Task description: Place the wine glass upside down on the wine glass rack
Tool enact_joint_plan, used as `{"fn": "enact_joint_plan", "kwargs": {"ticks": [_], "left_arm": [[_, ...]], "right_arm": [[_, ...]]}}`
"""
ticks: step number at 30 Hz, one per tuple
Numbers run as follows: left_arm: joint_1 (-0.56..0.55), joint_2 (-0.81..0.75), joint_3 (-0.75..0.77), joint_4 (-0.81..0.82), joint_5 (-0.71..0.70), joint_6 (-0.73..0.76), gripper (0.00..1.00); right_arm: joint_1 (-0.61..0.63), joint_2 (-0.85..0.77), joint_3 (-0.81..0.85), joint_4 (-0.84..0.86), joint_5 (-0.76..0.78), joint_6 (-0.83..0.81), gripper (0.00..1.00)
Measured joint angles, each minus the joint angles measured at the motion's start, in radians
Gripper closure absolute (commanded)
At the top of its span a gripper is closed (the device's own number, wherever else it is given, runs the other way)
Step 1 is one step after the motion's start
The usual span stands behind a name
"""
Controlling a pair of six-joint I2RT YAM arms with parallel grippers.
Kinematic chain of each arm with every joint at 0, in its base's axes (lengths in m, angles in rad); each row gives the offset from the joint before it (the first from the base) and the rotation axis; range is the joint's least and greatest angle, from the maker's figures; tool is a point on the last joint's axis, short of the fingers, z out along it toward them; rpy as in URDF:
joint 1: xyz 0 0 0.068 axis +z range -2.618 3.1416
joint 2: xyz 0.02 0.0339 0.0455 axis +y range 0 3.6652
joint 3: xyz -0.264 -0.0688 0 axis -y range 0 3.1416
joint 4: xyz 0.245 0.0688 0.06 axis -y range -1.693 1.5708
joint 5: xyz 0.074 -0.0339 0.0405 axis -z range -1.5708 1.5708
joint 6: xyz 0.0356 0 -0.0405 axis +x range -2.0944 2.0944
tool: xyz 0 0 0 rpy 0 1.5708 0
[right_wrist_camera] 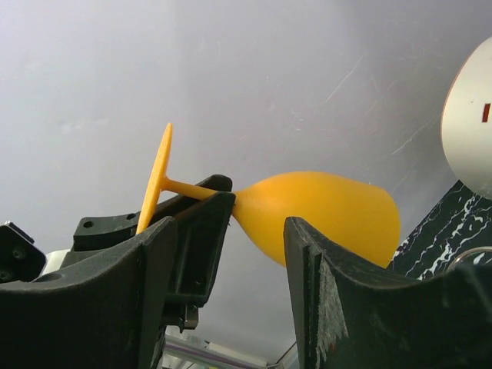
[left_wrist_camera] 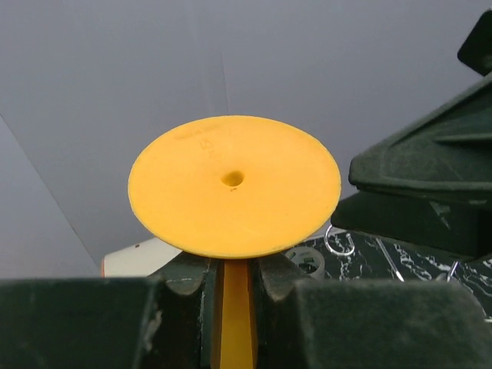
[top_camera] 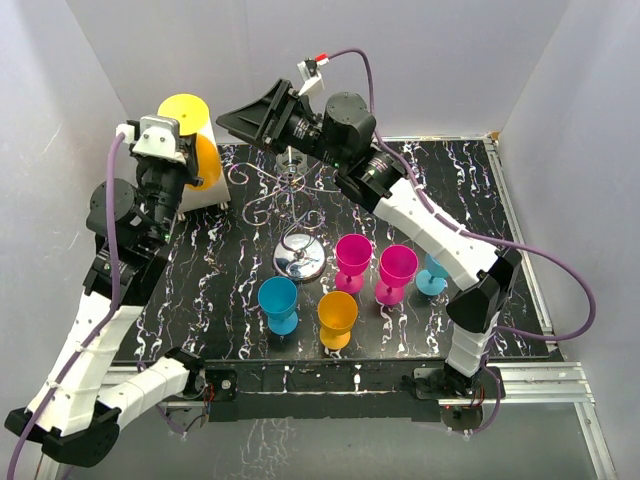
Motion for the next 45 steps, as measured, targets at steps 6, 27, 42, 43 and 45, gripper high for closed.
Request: {"fn": "enact_joint_plan", "kwargs": {"ticks": [6, 27, 42, 43, 45], "left_arm": [[0.000, -0.013, -0.031, -0.075, 0.005, 0.005, 1.00], [0.001, -0.092, -0.169, -0.071, 0.104, 0.006, 1.00], [0.001, -0.177, -0.111, -0.346, 0.081, -0.299, 0.34], [0.001, -0.189, -0.103, -0.371, 0.088, -0.343, 0.34], [0.001, -0.214, -0.077, -0.427, 0.103, -0.464, 0.33]], "right_arm": [[-0.001, -0.002, -0.064, 0.069, -0.028, 0.050, 0.47], [0.000, 0.035, -0.053, 0.052, -0.071, 0.168, 1.00], [0.004, 0.014, -0.207, 0.153, -0.050, 0.253, 1.00], [0.004, 0.014, -0.215, 0.160, -0.047, 0.254, 1.00], [0.004, 0.012, -0.230, 0.173, -0.042, 0.255, 1.00]]}}
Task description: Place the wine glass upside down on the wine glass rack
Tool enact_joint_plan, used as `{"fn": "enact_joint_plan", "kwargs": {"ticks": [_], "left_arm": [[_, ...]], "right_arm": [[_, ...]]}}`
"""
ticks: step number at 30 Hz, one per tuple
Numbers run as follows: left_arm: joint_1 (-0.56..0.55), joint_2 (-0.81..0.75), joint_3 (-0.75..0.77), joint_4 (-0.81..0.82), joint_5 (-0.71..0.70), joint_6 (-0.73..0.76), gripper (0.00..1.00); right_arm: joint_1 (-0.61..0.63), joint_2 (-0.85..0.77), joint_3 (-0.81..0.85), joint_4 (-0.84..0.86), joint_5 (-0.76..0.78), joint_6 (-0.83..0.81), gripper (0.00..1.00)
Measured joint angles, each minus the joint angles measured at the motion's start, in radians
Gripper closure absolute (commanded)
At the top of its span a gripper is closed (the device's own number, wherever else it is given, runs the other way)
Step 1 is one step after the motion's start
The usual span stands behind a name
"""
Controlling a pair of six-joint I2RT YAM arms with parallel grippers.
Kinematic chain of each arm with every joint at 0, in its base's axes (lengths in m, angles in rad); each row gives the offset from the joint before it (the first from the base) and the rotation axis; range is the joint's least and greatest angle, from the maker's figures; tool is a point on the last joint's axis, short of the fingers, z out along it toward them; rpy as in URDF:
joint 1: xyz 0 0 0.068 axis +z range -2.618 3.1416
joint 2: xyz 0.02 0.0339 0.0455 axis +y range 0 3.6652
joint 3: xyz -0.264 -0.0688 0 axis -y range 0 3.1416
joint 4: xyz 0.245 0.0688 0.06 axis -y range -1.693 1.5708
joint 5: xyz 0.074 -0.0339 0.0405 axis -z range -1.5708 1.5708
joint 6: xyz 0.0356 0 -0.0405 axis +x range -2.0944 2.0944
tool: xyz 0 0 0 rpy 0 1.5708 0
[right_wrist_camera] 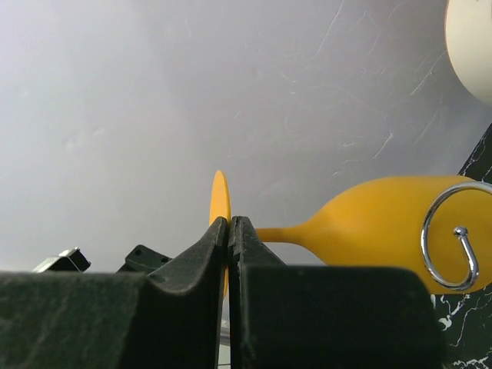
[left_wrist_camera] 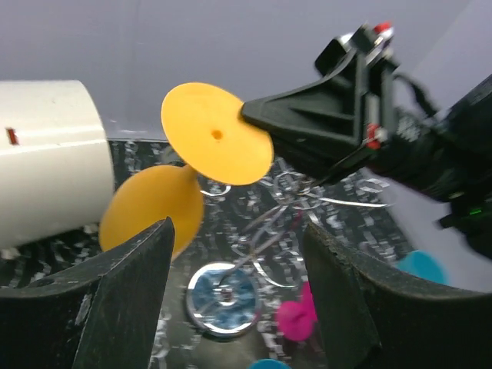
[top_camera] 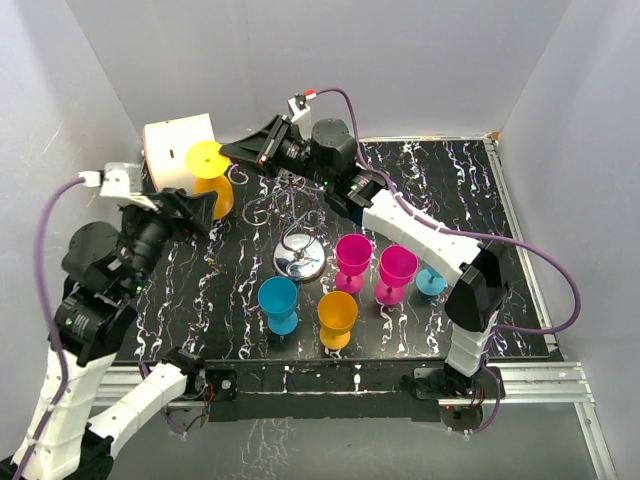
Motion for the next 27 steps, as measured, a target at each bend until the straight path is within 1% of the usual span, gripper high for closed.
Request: {"fn": "enact_joint_plan", "kwargs": {"ticks": [4, 5, 9, 12, 14, 16, 17, 20, 24, 27], "left_arm": [[0.000, -0.011, 0.082, -0.072, 0.011, -0.234, 0.31], [0.000, -0.002, 0.112, -0.099, 0.000, -0.316, 0.31], [0.000, 0.031, 0.134, -0.132, -0.031, -0.479, 0.31], [0.000, 0.065, 0.125, -0.151, -0.052, -0.571, 0.31], [0.000, 0.079, 0.117, -0.164, -0.072, -0.611, 0.32], [0.000, 0.087, 0.107, -0.167, -0.086, -0.640, 0.35], [0.000, 0.089, 0.100, -0.166, -0.091, -0.653, 0.37], [0.000, 0.085, 0.091, -0.142, -0.091, -0.679, 0.49], [0.000, 0.082, 0.090, -0.112, -0.090, -0.690, 0.55], [0.000, 0.079, 0.090, -0.105, -0.094, -0.689, 0.62]], "right_arm": [[0.000, -0.006, -0.036, 0.032, 0.002, 0.000, 1.00], [0.000, -0.006, -0.040, 0.036, 0.002, 0.000, 1.00], [0.000, -0.025, -0.074, 0.055, -0.005, 0.000, 1.00], [0.000, -0.060, -0.118, 0.085, -0.016, 0.005, 1.00], [0.000, -0.077, -0.136, 0.098, -0.022, 0.008, 1.00], [0.000, -0.093, -0.150, 0.114, -0.026, 0.013, 1.00], [0.000, -0.100, -0.154, 0.119, -0.027, 0.016, 1.00], [0.000, -0.115, -0.170, 0.126, -0.032, 0.018, 1.00], [0.000, -0.123, -0.188, 0.130, -0.033, 0.019, 1.00], [0.000, -0.123, -0.189, 0.130, -0.037, 0.019, 1.00]]}}
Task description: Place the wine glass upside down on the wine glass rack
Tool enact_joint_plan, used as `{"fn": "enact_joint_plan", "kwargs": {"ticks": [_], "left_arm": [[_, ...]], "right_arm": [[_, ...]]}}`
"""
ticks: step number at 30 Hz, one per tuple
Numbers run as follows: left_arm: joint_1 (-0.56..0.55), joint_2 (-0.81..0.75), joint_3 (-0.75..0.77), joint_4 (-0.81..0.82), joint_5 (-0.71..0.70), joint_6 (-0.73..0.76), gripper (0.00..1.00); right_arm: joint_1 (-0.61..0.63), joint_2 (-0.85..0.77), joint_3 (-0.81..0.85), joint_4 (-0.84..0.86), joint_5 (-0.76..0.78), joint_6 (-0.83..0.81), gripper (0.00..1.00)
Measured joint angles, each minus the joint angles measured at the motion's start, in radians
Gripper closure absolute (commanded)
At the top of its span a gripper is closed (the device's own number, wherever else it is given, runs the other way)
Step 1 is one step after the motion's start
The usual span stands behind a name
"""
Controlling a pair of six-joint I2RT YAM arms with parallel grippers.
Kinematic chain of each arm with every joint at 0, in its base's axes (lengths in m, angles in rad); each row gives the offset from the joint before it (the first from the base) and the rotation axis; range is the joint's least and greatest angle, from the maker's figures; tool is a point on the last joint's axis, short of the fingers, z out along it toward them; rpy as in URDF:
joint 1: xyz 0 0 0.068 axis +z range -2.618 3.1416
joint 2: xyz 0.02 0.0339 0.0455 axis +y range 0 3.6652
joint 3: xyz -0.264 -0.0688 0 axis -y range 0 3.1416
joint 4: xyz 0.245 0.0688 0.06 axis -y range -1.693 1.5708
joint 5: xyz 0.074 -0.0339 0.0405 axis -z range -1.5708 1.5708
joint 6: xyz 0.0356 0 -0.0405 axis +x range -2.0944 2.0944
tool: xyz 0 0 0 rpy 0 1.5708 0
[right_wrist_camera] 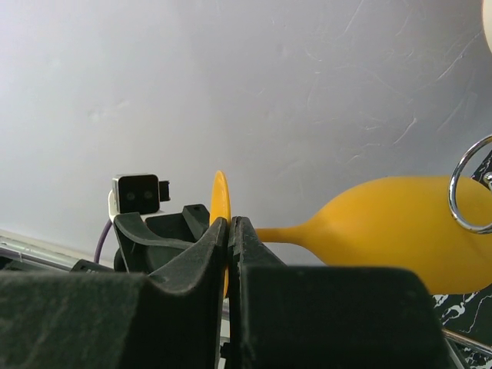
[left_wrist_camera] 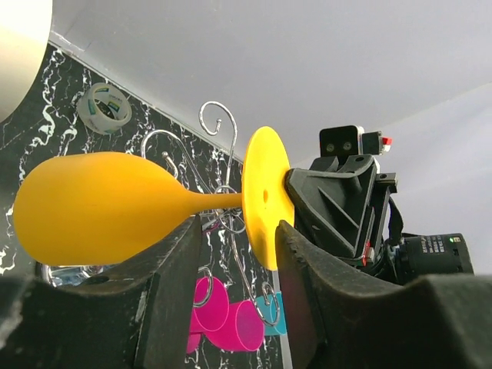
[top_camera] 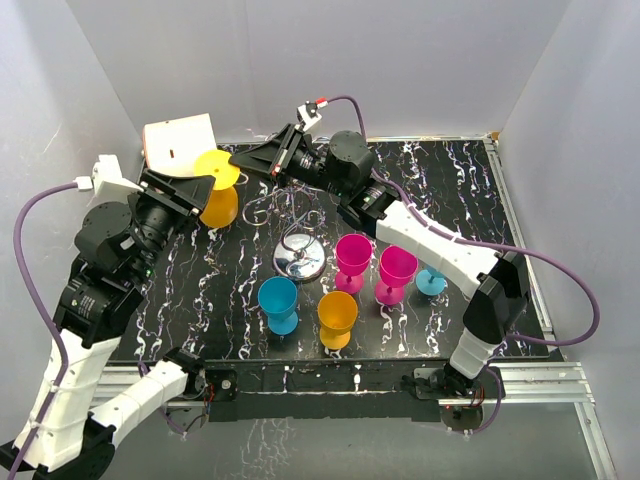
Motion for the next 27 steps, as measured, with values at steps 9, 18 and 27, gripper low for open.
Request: {"fn": "enact_joint_plan", "kwargs": {"ticks": [9, 18, 27], "left_arm": [[0.000, -0.021, -0.005, 0.024, -0.022, -0.001, 0.84], [0.000, -0.025, -0.032, 0.029, -0.030, -0.001, 0.88], [0.000, -0.026, -0.041, 0.050, -0.037, -0.003, 1.00]], "right_arm": [[0.000, -0.003, -0.038, 0.022, -0.025, 0.010, 1.00], [-0.001, -0.006, -0.073, 0.044, -0.039, 0.029, 1.00], [-0.001, -0.011, -0.080, 0.051, -0.045, 0.024, 0.69]]}}
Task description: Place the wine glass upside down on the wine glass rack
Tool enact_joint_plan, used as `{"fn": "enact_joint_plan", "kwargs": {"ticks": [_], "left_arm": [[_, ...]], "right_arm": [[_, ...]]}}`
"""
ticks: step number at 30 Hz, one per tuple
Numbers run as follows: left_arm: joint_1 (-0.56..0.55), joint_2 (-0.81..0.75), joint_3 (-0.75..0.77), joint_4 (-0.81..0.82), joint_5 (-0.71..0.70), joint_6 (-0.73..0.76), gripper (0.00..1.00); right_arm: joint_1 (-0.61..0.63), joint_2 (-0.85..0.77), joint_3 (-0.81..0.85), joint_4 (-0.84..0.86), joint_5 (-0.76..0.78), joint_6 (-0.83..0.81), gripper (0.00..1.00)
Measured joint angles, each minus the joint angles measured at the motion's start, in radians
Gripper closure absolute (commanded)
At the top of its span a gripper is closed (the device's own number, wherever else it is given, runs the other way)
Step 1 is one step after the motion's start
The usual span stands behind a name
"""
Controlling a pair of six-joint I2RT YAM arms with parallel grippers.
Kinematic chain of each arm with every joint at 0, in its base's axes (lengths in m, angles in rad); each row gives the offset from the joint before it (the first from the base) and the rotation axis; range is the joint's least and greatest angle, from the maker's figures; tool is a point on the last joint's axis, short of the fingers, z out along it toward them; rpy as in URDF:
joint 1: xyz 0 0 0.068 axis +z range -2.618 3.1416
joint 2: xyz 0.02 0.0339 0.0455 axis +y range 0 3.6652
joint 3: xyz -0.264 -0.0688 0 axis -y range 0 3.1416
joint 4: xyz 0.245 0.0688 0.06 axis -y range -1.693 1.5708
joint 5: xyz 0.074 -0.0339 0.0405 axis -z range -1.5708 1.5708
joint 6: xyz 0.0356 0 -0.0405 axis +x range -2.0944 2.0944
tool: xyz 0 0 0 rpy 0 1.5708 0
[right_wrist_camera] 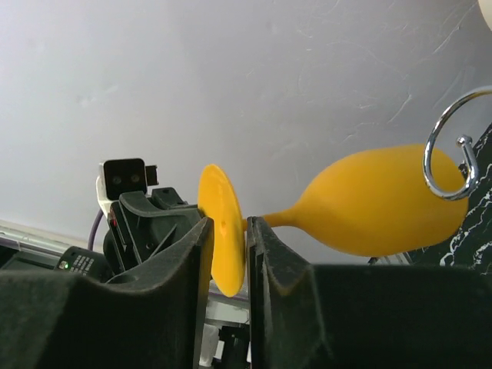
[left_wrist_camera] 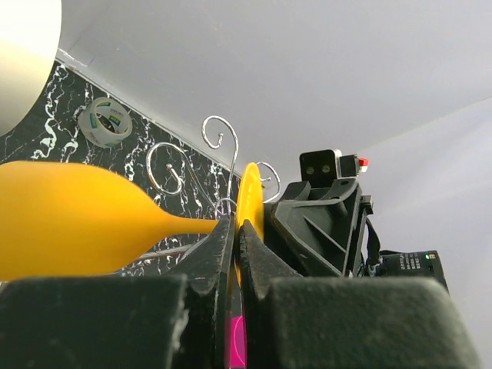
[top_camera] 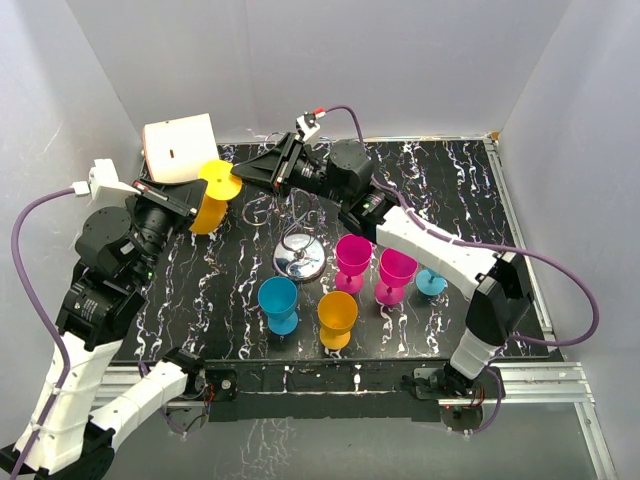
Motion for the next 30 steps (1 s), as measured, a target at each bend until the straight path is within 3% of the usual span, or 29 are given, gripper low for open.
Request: {"fn": "enact_joint_plan", "kwargs": {"ticks": [3, 7, 18, 30], "left_arm": [[0.000, -0.002, -0.015, 0.010, -0.002, -0.002, 1.00], [0.000, -0.005, -0.037, 0.010, -0.019, -0.016, 1.00], [0.000, -0.009, -0.119, 0.063, -0.032, -0.081, 1.00], [0.000, 0.076, -0.200, 0.235, 0.029, -0.126, 1.00]], "right_arm": [[0.001, -0.023, -0.024, -0.009, 0.013, -0.013, 0.52], [0.003, -0.095, -0.073, -0.045, 0.069, -0.053, 0.41], [0.003, -0.377, -0.231, -0.115, 0.294, -0.276, 0.38], [0.003, -0.597, -0.484, -0.095, 0.229, -0.582, 0.38]]}}
